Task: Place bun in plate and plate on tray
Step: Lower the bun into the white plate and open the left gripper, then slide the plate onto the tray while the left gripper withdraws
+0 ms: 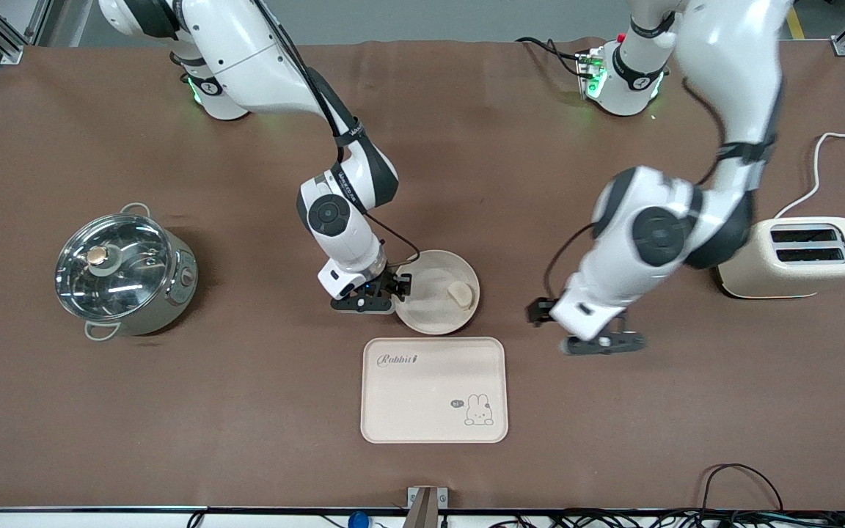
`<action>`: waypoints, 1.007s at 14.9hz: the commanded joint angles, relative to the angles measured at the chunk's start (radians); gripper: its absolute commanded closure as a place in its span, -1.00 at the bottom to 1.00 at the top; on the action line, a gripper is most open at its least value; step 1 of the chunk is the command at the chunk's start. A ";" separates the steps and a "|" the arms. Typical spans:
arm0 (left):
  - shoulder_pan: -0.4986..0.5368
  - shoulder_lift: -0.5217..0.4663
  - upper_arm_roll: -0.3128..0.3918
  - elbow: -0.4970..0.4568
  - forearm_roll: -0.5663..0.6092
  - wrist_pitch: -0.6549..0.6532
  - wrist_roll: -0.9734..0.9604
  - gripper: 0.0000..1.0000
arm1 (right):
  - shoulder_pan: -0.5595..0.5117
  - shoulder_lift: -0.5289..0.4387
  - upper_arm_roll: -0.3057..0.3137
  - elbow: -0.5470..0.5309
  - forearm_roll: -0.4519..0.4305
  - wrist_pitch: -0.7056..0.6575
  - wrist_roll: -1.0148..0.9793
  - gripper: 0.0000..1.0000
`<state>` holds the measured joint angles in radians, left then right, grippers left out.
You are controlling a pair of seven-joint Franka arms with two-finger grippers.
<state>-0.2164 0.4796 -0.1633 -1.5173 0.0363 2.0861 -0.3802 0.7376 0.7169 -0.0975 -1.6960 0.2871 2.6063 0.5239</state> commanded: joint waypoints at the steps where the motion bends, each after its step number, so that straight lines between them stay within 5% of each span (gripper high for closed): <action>1: 0.086 -0.145 -0.007 -0.031 0.039 -0.102 0.156 -1.00 | -0.001 -0.005 0.008 -0.017 -0.005 0.005 -0.008 0.31; 2: 0.112 -0.189 -0.010 -0.031 0.039 -0.156 0.173 -1.00 | 0.000 -0.005 0.008 -0.017 -0.005 0.000 -0.001 0.75; 3: 0.133 -0.228 -0.010 -0.031 0.039 -0.214 0.190 -1.00 | 0.002 -0.007 0.009 -0.017 -0.005 -0.002 -0.001 0.92; 9: 0.164 -0.416 -0.009 -0.037 0.024 -0.414 0.222 -1.00 | 0.016 -0.036 0.008 -0.057 -0.005 0.006 -0.007 0.99; 15: 0.225 -0.486 -0.010 -0.041 0.024 -0.498 0.317 -1.00 | -0.006 -0.139 0.012 -0.064 0.006 0.006 -0.010 0.99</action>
<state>-0.0453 0.0229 -0.1672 -1.5302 0.0552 1.5986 -0.1314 0.7510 0.6273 -0.0906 -1.7228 0.2877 2.6055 0.5234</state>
